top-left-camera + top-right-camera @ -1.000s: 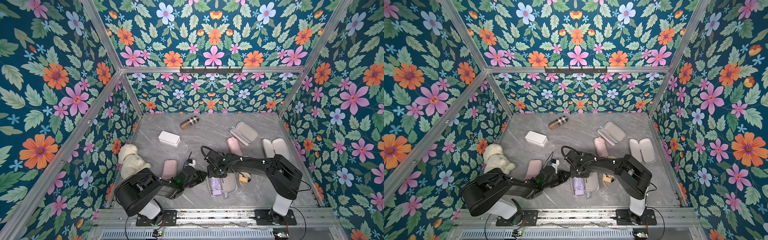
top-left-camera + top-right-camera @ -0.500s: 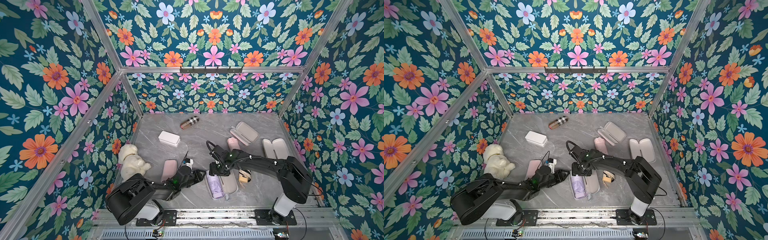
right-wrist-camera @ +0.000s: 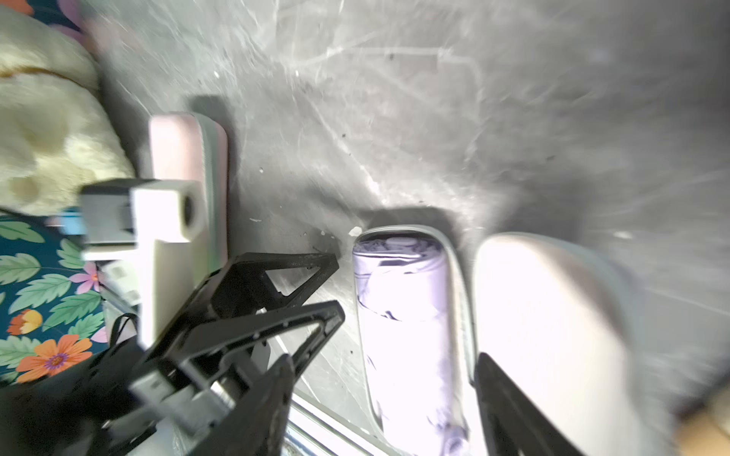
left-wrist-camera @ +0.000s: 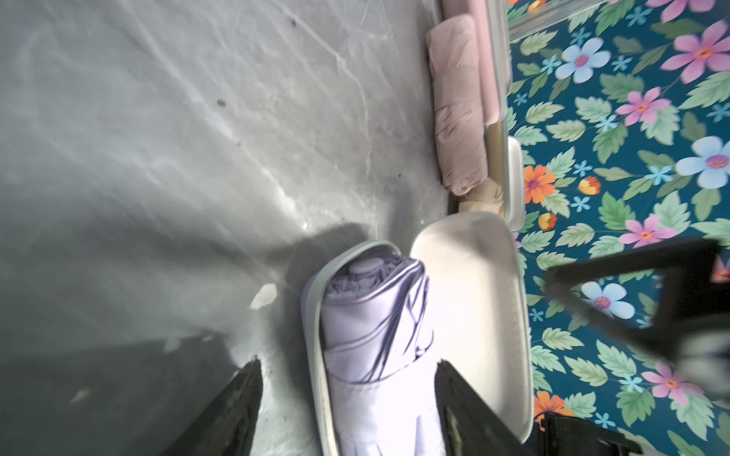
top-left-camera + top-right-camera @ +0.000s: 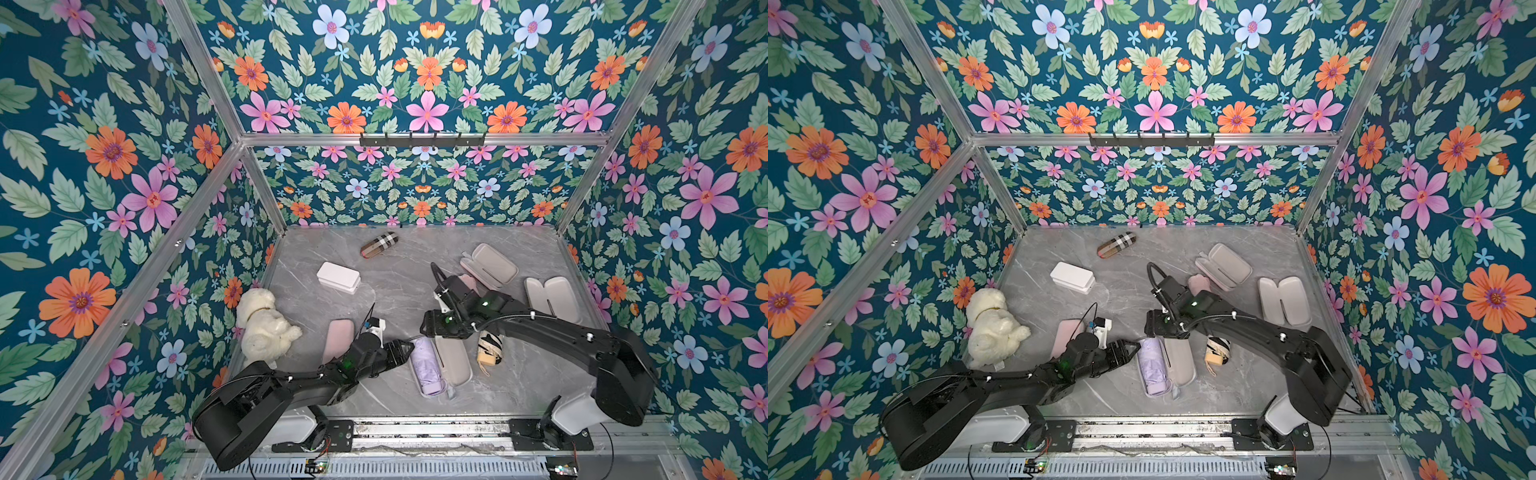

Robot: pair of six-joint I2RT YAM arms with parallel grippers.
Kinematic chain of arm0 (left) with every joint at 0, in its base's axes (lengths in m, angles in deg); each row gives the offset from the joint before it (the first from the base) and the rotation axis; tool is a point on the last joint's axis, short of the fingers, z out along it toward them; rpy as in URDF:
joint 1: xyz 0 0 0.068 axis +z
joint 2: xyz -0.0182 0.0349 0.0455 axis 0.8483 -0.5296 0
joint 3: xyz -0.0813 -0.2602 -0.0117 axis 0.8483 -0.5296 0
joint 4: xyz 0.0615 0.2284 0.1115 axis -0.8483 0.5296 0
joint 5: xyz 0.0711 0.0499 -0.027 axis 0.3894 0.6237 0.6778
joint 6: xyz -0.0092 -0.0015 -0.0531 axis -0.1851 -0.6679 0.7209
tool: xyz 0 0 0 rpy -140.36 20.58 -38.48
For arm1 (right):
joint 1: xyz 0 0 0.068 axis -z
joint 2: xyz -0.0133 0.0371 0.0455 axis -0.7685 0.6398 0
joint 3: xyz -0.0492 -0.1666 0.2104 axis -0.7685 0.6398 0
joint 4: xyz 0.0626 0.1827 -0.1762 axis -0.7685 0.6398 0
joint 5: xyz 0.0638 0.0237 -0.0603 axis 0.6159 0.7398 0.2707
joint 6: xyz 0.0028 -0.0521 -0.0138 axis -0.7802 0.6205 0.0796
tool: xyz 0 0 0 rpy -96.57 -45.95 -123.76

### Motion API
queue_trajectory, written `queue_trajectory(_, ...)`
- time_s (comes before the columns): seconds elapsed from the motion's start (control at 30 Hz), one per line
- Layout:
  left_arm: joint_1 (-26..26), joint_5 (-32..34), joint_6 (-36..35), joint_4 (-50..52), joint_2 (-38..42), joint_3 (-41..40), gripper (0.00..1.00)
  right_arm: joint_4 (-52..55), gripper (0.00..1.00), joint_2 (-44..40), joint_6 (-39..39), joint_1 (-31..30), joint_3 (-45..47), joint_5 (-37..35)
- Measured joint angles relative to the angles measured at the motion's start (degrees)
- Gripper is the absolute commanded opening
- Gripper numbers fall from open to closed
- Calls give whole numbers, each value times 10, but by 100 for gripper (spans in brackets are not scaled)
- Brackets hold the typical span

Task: Put umbrellas into zippered umbrella sleeves
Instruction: Place the umbrella in the umbrella sleeve, then close the umbrella sleeve at the center of the board.

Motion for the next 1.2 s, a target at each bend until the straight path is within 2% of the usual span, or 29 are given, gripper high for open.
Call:
queue_trajectory(0.13, -25, 0, -1, 9, -10, 5, 74, 39, 80, -39, 46, 66, 55, 0)
queue_trajectory(0.2, -36, 0, 0, -3, -21, 6, 72, 56, 80, -39, 65, 77, 77, 10)
queue_trajectory(0.3, -51, 2, 4, -31, -45, 8, 67, 48, 79, -32, 82, 75, 98, 63)
queue_trajectory(0.53, -59, 3, 22, -98, -103, 10, 46, -39, 79, -39, 47, -2, 105, 146)
queue_trajectory(0.63, -54, 1, 27, -116, -119, 9, 42, -97, 78, -12, 14, -33, 112, 164)
queue_trajectory(0.73, -40, -7, 27, -121, -108, -4, 45, -143, 77, 17, -13, -39, 133, 171)
queue_trajectory(0.93, -27, -1, 15, -60, -41, -17, 62, -207, 77, 33, -53, -39, 161, 187)
queue_trajectory(1.1, -32, -4, 15, -74, -46, -14, 71, -217, 75, 34, -66, -38, 163, 194)
queue_trajectory(1.2, -35, -9, 16, -77, -49, -11, 73, -222, 70, 19, -68, -33, 169, 201)
